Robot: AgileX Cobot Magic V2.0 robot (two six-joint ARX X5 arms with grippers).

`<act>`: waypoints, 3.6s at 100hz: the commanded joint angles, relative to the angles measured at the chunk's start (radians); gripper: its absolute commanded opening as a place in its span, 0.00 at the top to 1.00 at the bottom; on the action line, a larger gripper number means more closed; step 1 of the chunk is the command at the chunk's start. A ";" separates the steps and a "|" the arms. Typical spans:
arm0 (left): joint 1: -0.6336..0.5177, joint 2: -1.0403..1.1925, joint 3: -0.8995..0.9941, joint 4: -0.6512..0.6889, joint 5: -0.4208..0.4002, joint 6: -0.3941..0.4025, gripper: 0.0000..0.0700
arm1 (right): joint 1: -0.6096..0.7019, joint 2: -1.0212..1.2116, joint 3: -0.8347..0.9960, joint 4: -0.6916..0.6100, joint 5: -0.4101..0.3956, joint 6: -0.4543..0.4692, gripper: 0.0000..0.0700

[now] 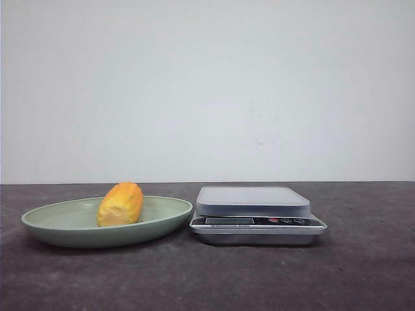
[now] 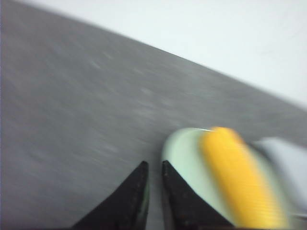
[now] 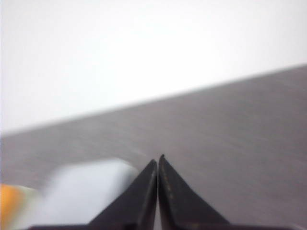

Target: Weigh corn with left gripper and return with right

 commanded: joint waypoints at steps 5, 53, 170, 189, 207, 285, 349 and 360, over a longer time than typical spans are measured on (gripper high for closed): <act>0.000 -0.001 0.017 0.025 0.185 -0.266 1.00 | 0.002 0.000 0.016 0.128 -0.138 0.236 0.99; 0.000 0.110 0.660 -0.409 0.272 0.044 0.98 | 0.002 0.101 0.769 -0.599 -0.159 -0.187 0.99; 0.000 0.468 1.136 -0.800 0.161 0.178 0.40 | 0.002 0.285 1.098 -0.927 -0.117 -0.290 0.49; -0.001 0.594 1.136 -0.796 0.186 0.081 0.39 | 0.002 0.287 1.098 -0.928 -0.117 -0.290 0.49; -0.029 0.791 1.136 -0.738 0.174 0.086 0.39 | 0.002 0.287 1.098 -0.938 -0.117 -0.289 0.49; -0.354 1.635 1.139 -0.433 0.026 0.105 0.31 | 0.002 0.287 1.098 -1.115 -0.114 -0.185 0.49; -0.403 1.743 1.139 -0.460 0.082 0.150 0.99 | 0.002 0.287 1.098 -1.251 -0.114 -0.128 0.49; -0.403 1.715 1.141 -0.446 0.150 0.137 0.99 | 0.002 0.287 1.098 -1.271 -0.114 -0.134 0.49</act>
